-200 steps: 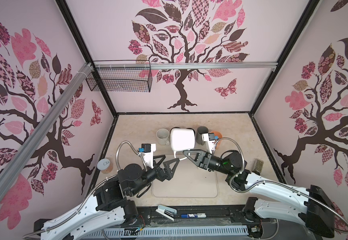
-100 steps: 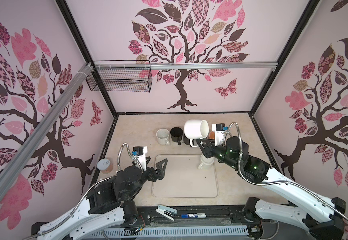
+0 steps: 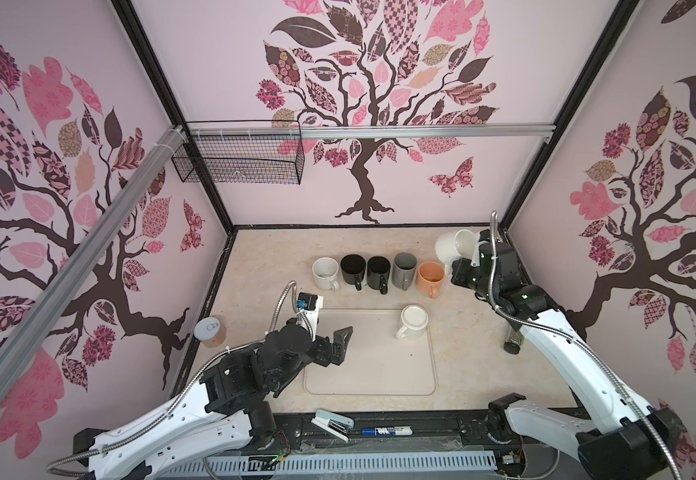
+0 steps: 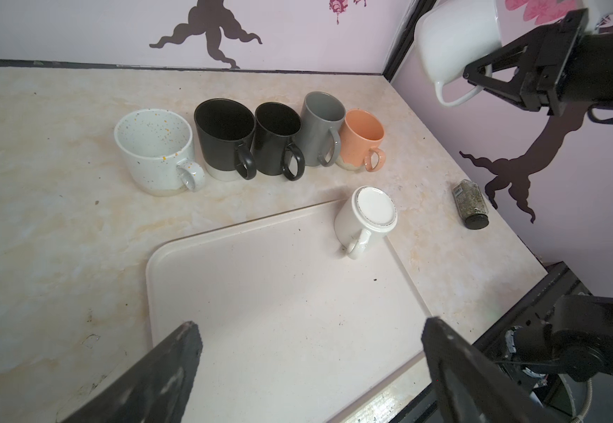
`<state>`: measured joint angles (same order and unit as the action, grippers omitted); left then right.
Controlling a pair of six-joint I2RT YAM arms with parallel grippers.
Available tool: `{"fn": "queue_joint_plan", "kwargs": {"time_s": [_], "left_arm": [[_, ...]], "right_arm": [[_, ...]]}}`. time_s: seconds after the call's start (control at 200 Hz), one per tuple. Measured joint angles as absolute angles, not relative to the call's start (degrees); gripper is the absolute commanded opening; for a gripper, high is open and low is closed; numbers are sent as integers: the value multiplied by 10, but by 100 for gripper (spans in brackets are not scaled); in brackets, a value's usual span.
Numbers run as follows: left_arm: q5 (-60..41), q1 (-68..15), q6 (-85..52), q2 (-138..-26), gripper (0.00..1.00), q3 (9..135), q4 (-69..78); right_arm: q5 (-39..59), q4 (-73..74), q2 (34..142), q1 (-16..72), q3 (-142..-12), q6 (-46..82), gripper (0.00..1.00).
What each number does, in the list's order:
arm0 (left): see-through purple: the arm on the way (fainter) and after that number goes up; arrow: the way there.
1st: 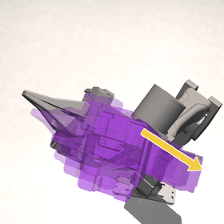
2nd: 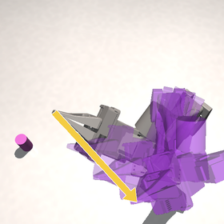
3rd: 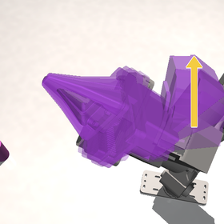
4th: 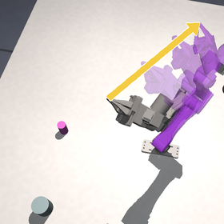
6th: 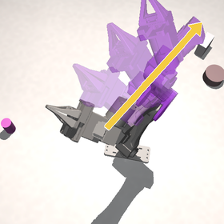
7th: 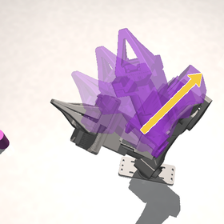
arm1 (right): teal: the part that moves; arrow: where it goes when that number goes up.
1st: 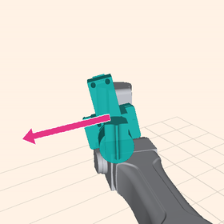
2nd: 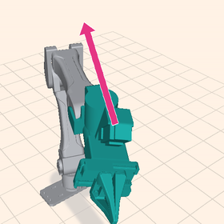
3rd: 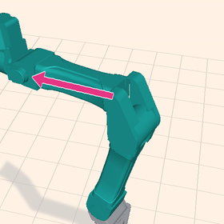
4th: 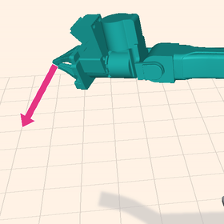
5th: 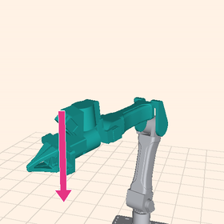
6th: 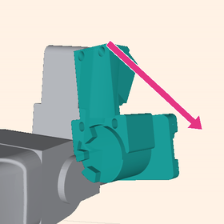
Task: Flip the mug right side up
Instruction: 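Open the left gripper and carry the white mug away with the right gripper, then set the white mug upright at the end of the far mug row, open right gripper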
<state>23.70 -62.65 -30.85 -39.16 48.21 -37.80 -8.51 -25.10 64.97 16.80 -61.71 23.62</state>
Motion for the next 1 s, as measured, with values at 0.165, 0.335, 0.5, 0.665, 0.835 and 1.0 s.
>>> {"fn": "queue_joint_plan", "kwargs": {"time_s": [0.165, 0.335, 0.5, 0.665, 0.835, 1.0], "left_arm": [[227, -627, -302, -390, 97, 476, -377], [211, -627, -301, -383, 95, 468, -379], [203, -627, -301, -369, 95, 468, -383], [198, -627, -301, -367, 95, 468, -383], [190, -627, -300, -380, 94, 468, -383], [184, -627, -300, -390, 94, 468, -383]], "right_arm": [[-121, -265, 725, 167, -645, 199, 0], [-119, -272, 773, 118, -648, 182, 0], [-140, -281, 800, 78, -659, 166, 0], [-147, -269, 829, 77, -656, 151, 0], [-146, -246, 859, 77, -632, 144, 0], [-150, -235, 898, 77, -616, 141, 0]]}}
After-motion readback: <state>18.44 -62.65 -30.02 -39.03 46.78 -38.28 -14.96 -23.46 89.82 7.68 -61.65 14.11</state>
